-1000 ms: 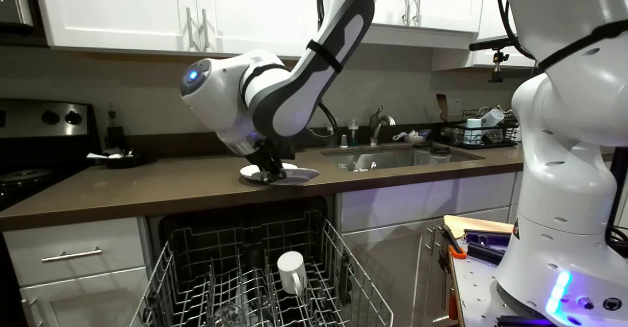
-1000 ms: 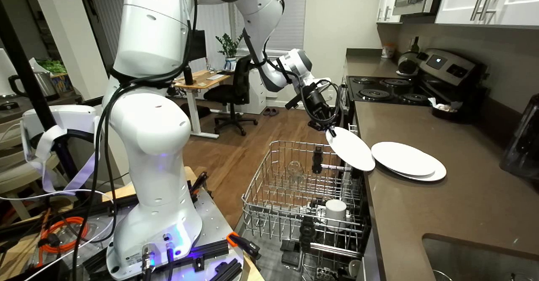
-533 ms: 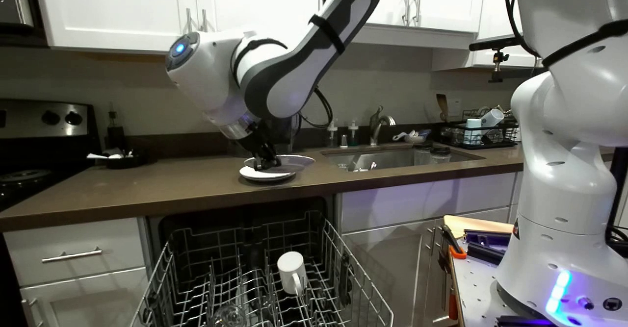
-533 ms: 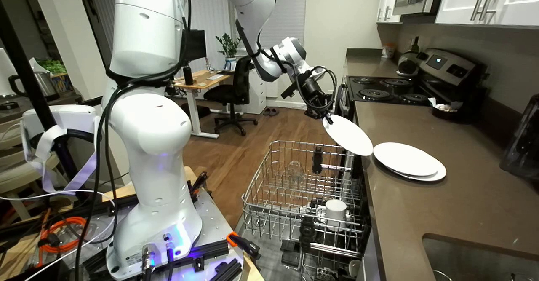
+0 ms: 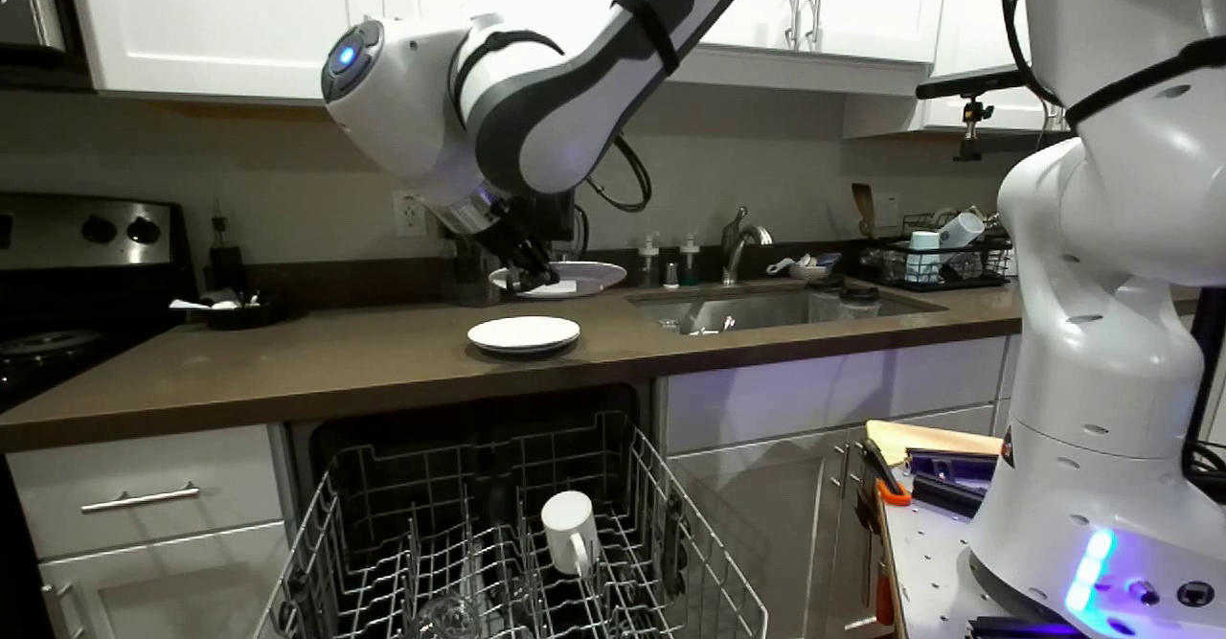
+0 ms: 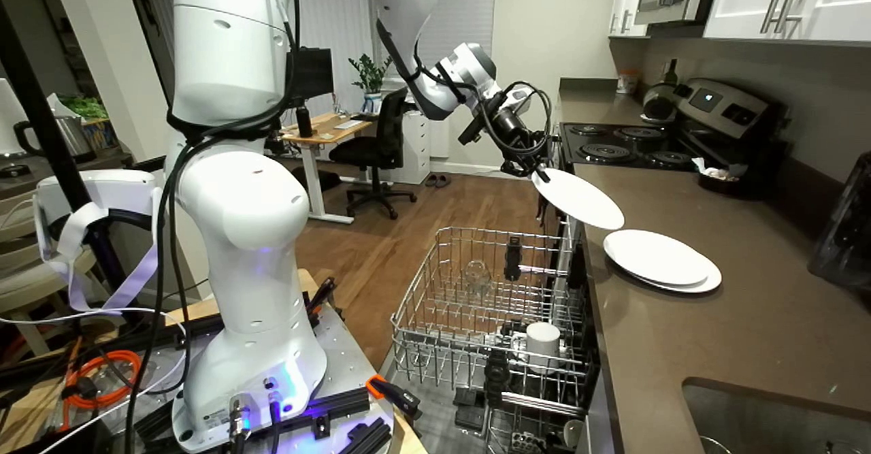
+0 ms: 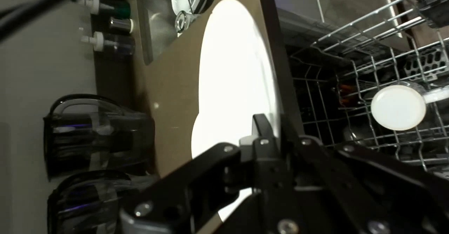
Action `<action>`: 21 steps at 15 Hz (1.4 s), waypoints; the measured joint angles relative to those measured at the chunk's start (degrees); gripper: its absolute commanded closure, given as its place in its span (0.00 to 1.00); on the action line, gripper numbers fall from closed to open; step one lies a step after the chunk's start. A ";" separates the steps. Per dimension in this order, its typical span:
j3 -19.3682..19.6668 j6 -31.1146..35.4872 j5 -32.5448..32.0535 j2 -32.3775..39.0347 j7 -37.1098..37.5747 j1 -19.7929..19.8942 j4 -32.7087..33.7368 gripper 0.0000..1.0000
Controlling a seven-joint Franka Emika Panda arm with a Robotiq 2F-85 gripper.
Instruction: Remove the white plate from the dishwasher and place it on top of the white plates on the counter
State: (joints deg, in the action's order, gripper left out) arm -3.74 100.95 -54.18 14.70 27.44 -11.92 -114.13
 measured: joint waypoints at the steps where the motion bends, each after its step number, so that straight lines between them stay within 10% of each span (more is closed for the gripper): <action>1: 0.42 0.10 -1.39 0.14 0.00 0.29 -0.03 0.93; 21: 5.77 23.30 -20.72 10.95 8.74 8.95 2.10 0.93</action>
State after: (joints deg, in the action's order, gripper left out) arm 2.03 124.25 -74.90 25.65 36.18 -2.97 -112.03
